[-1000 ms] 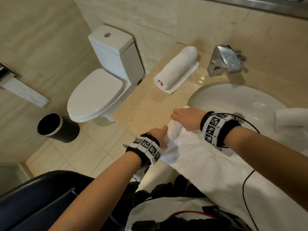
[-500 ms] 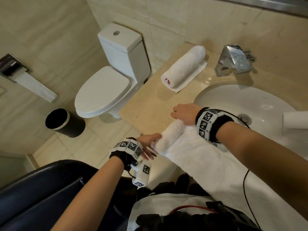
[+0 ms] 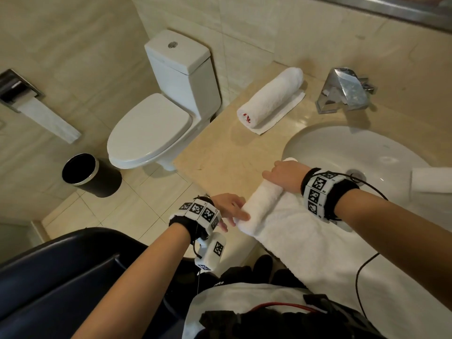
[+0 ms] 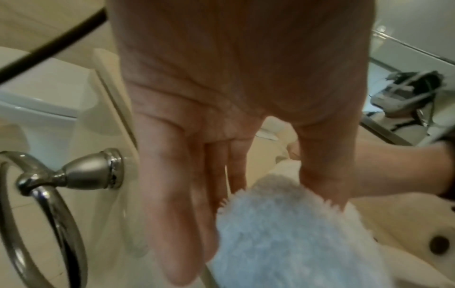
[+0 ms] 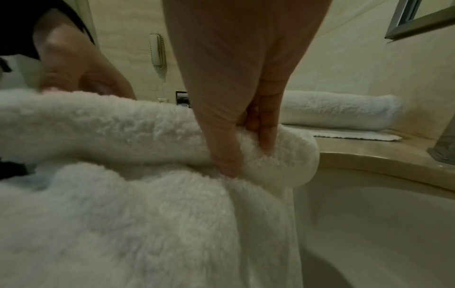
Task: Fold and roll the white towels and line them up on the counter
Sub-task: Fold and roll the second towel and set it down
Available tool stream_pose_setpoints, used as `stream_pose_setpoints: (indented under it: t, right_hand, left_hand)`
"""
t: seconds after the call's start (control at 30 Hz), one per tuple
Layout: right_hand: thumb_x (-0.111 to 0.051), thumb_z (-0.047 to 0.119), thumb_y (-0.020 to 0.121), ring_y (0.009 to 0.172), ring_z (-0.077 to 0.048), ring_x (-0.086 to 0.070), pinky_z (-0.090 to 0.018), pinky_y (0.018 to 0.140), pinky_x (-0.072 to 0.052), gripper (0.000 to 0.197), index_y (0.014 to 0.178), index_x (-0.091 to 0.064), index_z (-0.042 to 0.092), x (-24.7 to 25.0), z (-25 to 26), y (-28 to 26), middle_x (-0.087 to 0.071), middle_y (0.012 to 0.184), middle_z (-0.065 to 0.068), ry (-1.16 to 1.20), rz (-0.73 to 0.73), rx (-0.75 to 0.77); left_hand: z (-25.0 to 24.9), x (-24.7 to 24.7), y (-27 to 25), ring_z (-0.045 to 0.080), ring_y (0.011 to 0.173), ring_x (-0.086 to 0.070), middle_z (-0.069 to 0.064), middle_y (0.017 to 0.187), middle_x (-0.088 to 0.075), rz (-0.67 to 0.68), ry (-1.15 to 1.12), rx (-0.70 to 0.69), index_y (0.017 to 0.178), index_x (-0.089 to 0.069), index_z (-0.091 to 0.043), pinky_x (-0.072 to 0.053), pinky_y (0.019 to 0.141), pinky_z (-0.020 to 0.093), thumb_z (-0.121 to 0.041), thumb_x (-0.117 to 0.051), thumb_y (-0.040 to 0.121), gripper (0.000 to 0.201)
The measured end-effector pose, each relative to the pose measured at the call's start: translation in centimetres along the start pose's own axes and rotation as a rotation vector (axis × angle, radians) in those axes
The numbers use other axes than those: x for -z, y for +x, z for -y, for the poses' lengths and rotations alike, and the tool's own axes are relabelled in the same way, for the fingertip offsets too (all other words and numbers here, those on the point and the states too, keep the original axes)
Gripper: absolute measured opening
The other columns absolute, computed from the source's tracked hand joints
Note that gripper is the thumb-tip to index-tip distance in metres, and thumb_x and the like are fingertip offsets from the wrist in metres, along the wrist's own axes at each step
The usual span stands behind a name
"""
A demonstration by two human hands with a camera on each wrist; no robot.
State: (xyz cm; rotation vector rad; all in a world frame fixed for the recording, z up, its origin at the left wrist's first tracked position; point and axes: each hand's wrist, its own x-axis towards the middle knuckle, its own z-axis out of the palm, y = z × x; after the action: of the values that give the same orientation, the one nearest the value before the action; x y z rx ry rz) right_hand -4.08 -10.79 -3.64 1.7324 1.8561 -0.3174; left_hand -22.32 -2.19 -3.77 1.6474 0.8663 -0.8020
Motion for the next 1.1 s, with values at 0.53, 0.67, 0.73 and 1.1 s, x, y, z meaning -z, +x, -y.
stream_pose_setpoints:
  t: [0.53,0.67,0.73,1.1]
  right_hand:
    - [-0.048,0.026,0.086,0.11,-0.028,-0.053,-0.036,0.085,-0.043,0.043,0.129,-0.043,0.022,0.1,-0.9,-2.1,-0.058,0.115,-0.008,0.009,-0.043,0.04]
    - [-0.055,0.028,0.081,0.117,-0.023,-0.042,-0.034,0.092,-0.039,0.047,0.126,-0.046,0.019,-0.6,-0.9,-1.9,-0.048,0.123,-0.002,0.051,-0.088,0.085]
    - [-0.056,0.023,0.082,0.117,-0.024,-0.045,-0.036,0.096,-0.04,0.047,0.128,-0.047,0.019,-0.9,-1.0,-1.6,-0.051,0.124,-0.004,0.211,-0.063,0.097]
    - [-0.044,0.018,0.09,0.125,-0.022,-0.038,-0.046,0.105,-0.026,0.037,0.127,-0.044,0.016,0.4,-0.8,1.6,-0.051,0.128,-0.005,0.453,-0.061,-0.137]
  left_hand:
    - [-1.3,-1.0,1.5,0.012,0.066,-0.055,0.003,0.088,-0.061,0.054,0.306,0.058,0.13,-0.045,-0.016,-0.053,0.068,0.028,-0.021,-0.056,0.091,0.04]
    - [0.0,-0.1,0.9,0.007,0.048,-0.036,-0.002,0.071,-0.051,0.051,0.076,0.068,0.093,-0.053,-0.018,-0.031,0.038,0.012,-0.032,-0.056,0.092,0.014]
    - [0.8,0.1,0.9,0.008,0.045,-0.034,-0.001,0.07,-0.053,0.033,-0.035,0.095,0.083,-0.051,-0.02,-0.031,0.037,0.011,-0.032,-0.055,0.092,0.016]
    - [3.6,1.2,1.7,0.008,0.041,-0.053,0.007,0.066,-0.054,-0.24,-0.779,0.104,0.093,-0.058,-0.001,-0.051,0.042,0.018,0.002,-0.062,0.084,0.011]
